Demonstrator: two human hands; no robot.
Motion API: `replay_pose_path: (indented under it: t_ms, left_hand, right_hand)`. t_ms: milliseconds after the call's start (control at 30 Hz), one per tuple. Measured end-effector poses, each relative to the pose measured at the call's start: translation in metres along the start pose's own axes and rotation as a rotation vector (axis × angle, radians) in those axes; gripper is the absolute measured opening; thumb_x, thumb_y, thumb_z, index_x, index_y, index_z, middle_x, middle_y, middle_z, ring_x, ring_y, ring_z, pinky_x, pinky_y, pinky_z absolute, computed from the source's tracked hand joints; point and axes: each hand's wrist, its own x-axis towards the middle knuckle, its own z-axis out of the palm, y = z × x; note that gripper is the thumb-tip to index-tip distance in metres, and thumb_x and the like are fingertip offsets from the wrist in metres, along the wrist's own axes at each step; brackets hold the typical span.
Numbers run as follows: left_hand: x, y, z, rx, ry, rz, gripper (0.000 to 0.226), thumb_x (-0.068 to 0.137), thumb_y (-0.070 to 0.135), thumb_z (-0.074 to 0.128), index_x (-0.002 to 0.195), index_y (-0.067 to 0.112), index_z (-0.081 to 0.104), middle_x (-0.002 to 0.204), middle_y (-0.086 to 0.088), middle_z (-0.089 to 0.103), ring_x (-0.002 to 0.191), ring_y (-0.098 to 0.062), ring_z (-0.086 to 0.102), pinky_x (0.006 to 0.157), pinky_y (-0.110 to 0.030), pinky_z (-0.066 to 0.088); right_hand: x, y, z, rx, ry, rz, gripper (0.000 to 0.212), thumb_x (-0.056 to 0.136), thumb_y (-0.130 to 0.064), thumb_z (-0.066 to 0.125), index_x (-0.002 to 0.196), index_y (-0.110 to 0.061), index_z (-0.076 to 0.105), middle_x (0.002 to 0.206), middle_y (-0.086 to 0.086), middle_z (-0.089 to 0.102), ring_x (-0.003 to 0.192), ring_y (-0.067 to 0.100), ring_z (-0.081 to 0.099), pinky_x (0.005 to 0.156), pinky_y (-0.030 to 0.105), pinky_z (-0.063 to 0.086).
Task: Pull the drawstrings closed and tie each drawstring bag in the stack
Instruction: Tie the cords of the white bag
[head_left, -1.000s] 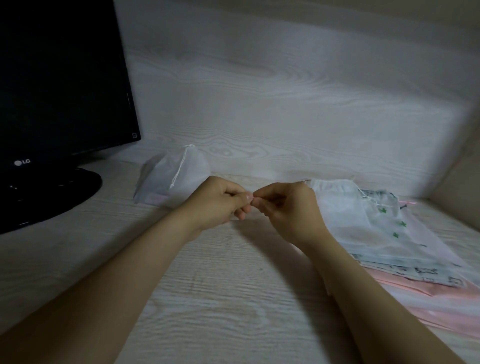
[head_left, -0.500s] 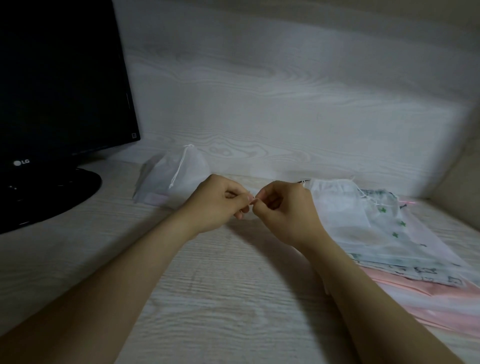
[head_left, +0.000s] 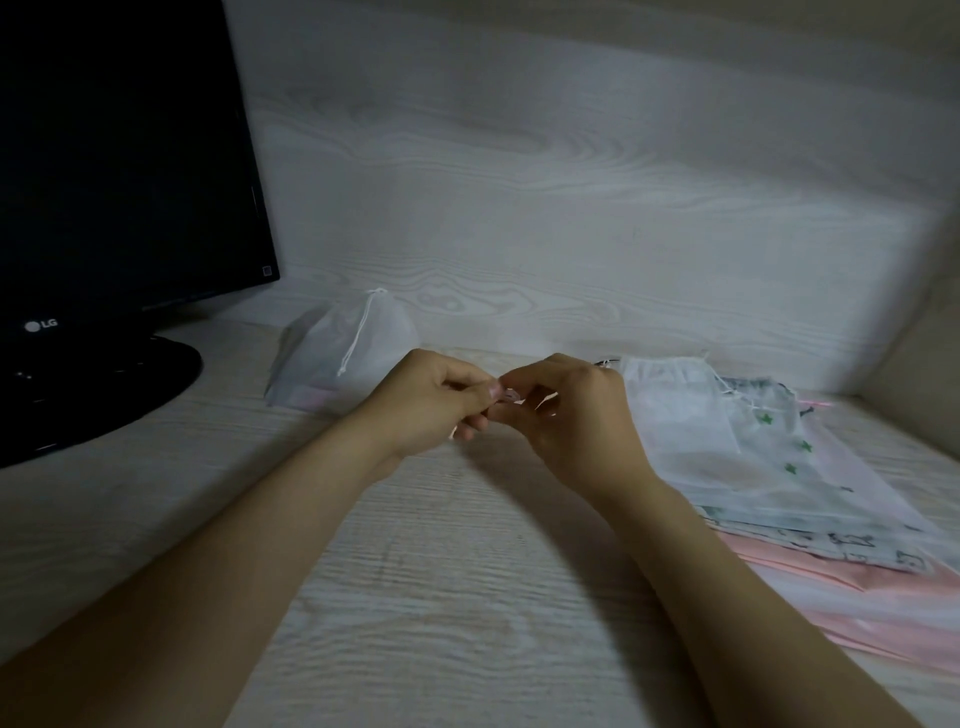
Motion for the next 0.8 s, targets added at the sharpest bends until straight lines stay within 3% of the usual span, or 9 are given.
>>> replay_pose_path:
  t_ms: [100,267,367,467,633,733,800]
  left_hand:
    - [0.000,0.001,0.001,-0.011,-0.006,-0.019,0.015,0.103,0.017,0.069,0.107,0.012,0.082,0.076,-0.003,0.074,0.064,-0.002,0.067,0.056,-0.014,0.049]
    - [0.002,0.000,0.001,-0.091,-0.029,-0.037,0.015,0.101,0.018,0.071,0.107,0.013,0.083,0.101,-0.008,0.081,0.085,-0.012,0.076,0.081,-0.027,0.062]
    - [0.003,-0.001,0.001,-0.121,-0.046,-0.053,0.015,0.102,0.013,0.069,0.105,0.008,0.083,0.103,-0.011,0.080,0.083,-0.012,0.074,0.079,-0.027,0.059]
    - [0.004,0.000,0.000,-0.132,-0.076,-0.080,0.017,0.102,0.000,0.063,0.103,-0.005,0.080,0.092,-0.018,0.074,0.075,-0.010,0.068,0.066,-0.023,0.050]
    - [0.006,0.003,0.001,-0.157,-0.170,-0.148,0.028,0.089,-0.007,0.062,0.106,-0.030,0.061,0.091,-0.020,0.062,0.080,-0.015,0.059,0.065,-0.025,0.040]
    - [0.005,0.002,0.000,-0.069,-0.136,-0.144,0.029,0.083,-0.005,0.068,0.105,-0.022,0.067,0.091,-0.018,0.065,0.081,-0.020,0.054,0.066,-0.023,0.043]
    - [0.004,0.002,-0.002,0.009,-0.038,-0.115,0.029,0.080,-0.001,0.075,0.108,0.000,0.077,0.102,-0.012,0.074,0.085,-0.017,0.066,0.068,-0.020,0.048]
  right_hand:
    - [0.000,0.001,0.000,-0.053,0.005,-0.041,0.013,0.080,-0.026,0.088,0.089,-0.022,0.081,0.080,-0.004,0.070,0.069,0.009,0.065,0.065,0.035,0.054]
    - [0.001,-0.002,0.002,-0.132,0.039,-0.106,0.011,0.085,-0.017,0.085,0.095,-0.018,0.081,0.085,0.001,0.070,0.066,0.013,0.065,0.062,0.036,0.056]
    - [0.000,-0.003,0.004,-0.206,0.011,-0.149,0.007,0.090,-0.015,0.078,0.097,-0.016,0.080,0.086,0.003,0.066,0.068,0.019,0.064,0.059,0.039,0.055]
    - [0.001,-0.004,0.009,-0.331,-0.078,-0.177,0.009,0.091,-0.009,0.071,0.093,-0.015,0.077,0.084,0.005,0.062,0.071,0.027,0.063,0.059,0.041,0.053]
    - [0.002,-0.004,0.009,-0.388,-0.168,-0.173,0.017,0.086,-0.004,0.067,0.086,-0.018,0.077,0.078,0.006,0.059,0.068,0.030,0.061,0.059,0.032,0.040]
    - [0.002,-0.001,0.009,-0.358,-0.193,-0.139,0.019,0.085,-0.013,0.060,0.085,-0.017,0.078,0.075,0.005,0.062,0.067,0.027,0.060,0.058,0.037,0.046]
    - [0.001,-0.002,0.009,-0.269,-0.182,-0.113,0.020,0.081,-0.016,0.058,0.080,-0.020,0.078,0.069,-0.002,0.064,0.062,0.019,0.057,0.059,0.033,0.042]
